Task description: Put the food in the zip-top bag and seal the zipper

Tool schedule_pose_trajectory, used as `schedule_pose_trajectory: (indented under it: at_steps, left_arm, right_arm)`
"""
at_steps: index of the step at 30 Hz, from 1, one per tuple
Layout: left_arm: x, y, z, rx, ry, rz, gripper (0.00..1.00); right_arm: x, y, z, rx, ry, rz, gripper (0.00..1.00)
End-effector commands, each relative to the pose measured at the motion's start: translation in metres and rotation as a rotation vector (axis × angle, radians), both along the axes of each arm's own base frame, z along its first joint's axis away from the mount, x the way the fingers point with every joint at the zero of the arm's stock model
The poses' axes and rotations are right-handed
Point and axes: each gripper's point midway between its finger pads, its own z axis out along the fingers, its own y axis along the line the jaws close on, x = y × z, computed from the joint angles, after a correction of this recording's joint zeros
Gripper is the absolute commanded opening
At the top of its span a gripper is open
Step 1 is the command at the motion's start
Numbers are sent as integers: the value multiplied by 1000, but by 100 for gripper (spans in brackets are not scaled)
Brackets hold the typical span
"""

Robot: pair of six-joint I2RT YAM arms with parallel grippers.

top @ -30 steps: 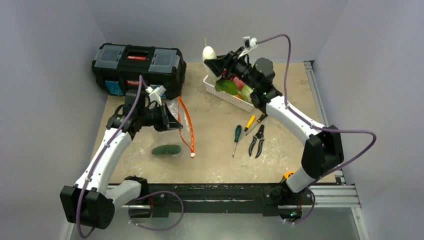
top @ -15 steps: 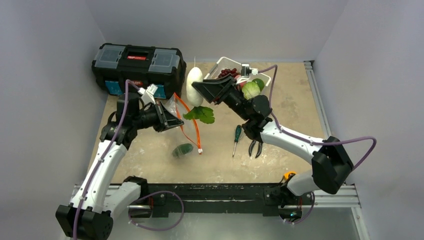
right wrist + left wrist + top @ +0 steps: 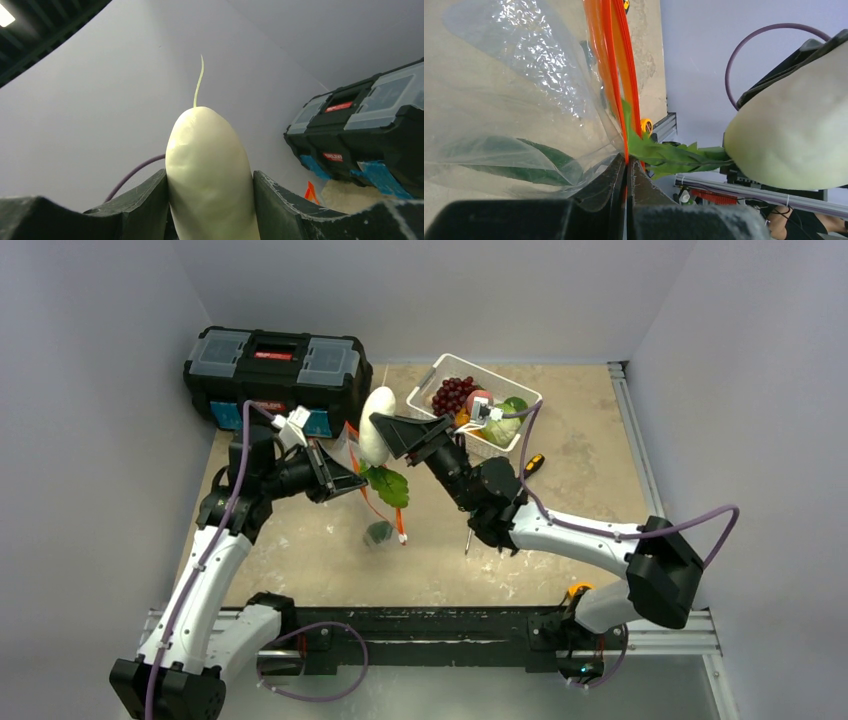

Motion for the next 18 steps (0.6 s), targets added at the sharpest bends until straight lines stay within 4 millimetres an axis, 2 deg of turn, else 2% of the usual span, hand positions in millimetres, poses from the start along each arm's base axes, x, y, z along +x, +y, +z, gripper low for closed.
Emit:
schedule_pose_trajectory:
  at_steps: [1, 6, 12, 18]
  left_arm:
    - [-3, -5, 15, -52, -46, -23, 0]
    - [-4, -7, 15, -69, -44, -28, 0]
    - [-6, -10, 16, -107, -43, -45, 0]
    - [-8, -10, 17, -116, -46, -44, 0]
  right_arm:
    - [12, -2, -11, -47, 5, -144, 0]
    - [-3, 14, -25, -123, -32, -173, 0]
    - [-9, 13, -46, -194, -90, -253, 0]
    - [-5, 10, -83, -242, -87, -289, 0]
